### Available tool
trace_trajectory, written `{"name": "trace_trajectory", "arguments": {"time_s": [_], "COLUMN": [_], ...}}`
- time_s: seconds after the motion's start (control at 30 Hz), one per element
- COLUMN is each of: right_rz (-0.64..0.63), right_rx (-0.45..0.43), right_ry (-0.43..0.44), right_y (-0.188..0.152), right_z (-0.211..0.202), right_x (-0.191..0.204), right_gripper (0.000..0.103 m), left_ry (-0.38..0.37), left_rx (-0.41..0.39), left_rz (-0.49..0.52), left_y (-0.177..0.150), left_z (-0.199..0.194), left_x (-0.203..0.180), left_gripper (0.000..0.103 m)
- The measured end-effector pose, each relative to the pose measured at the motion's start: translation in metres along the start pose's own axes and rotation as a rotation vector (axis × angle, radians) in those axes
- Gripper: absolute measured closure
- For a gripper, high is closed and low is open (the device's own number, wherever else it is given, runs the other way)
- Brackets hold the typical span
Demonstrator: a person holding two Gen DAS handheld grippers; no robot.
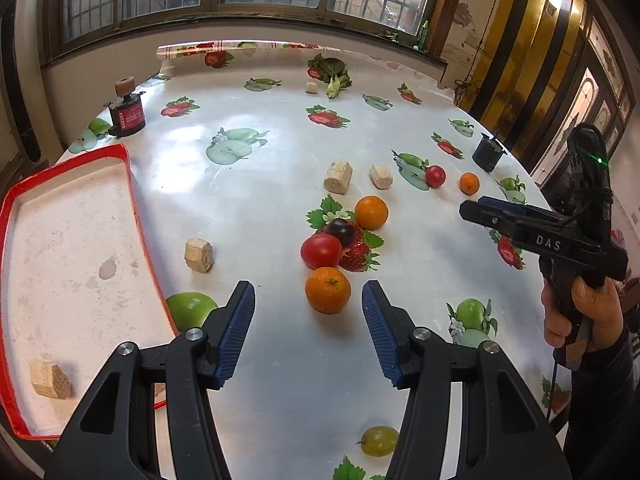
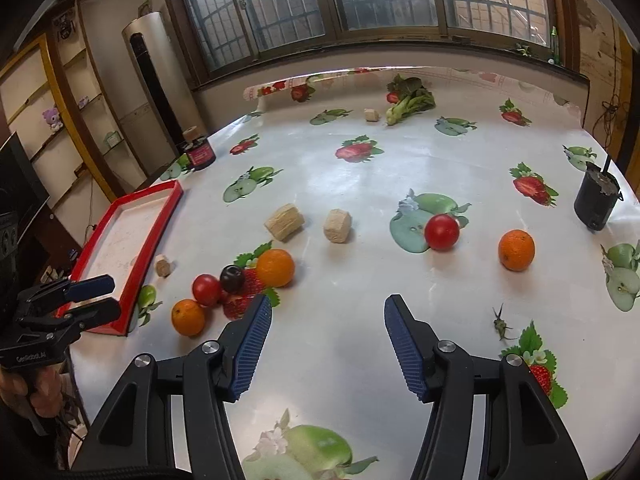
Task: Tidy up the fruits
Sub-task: 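Move both open grippers back over the fruit on the table, then grasp an orange with the left gripper while the right gripper grasps a red tomato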
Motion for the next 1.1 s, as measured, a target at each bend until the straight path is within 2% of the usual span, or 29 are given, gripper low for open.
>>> {"name": "trace_trajectory", "arguments": {"time_s": [0.23, 0.53, 0.6, 0.67, 0.7, 0.77, 0.8, 1.1], "right_rz": [0.086, 0.093, 0.083, 0.077, 0.075, 0.053, 0.051, 0.074], "right_rx": [0.027, 0.058, 0.074, 0.094, 0.105, 0.104, 0.105, 0.044], "right_ry": [-0.113, -0.216, -0.227, -0.23, -0.231, -0.257, -0.251, -0.137], "right_y": [0.008, 0.023, 0.023, 0.021, 0.019, 0.017, 0.017, 0.019], "right_z": [0.032, 0.075, 0.084, 0.093, 0.097, 0.1, 0.099, 0.067], "right_x": [-0.05, -0.089, -0.092, -0.093, -0.094, -0.092, -0.09, -0.058], "right_gripper": [0.042, 0.042, 0.042, 0.045, 0.049, 0.066, 0.069, 0.07], "left_ry": [0.028, 0.071, 0.081, 0.085, 0.072, 0.052, 0.046, -0.011], "left_rx": [0.06, 0.134, 0.109, 0.097, 0.098, 0.102, 0.102, 0.06], "left_rz": [0.014, 0.02, 0.033, 0.049, 0.049, 0.045, 0.046, 0.016], "left_y": [-0.008, -0.011, -0.01, -0.009, -0.009, -0.01, -0.01, -0.004], "left_z": [0.032, 0.073, 0.074, 0.074, 0.073, 0.073, 0.072, 0.046], "left_x": [-0.006, -0.01, -0.012, -0.014, -0.014, -0.015, -0.015, -0.01], "left_gripper": [0.049, 0.049, 0.051, 0.065, 0.068, 0.071, 0.072, 0.072]}}
Point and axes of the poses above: each gripper's, at about its wrist camera, not at the fingertips, and z roughly the way its jaws point, x to its left, y to its top, the point moved 7 cm from there along z, roughly the way its jaws point, and after that the axes turned 15 degrees about -z, right-handed, at the moved point
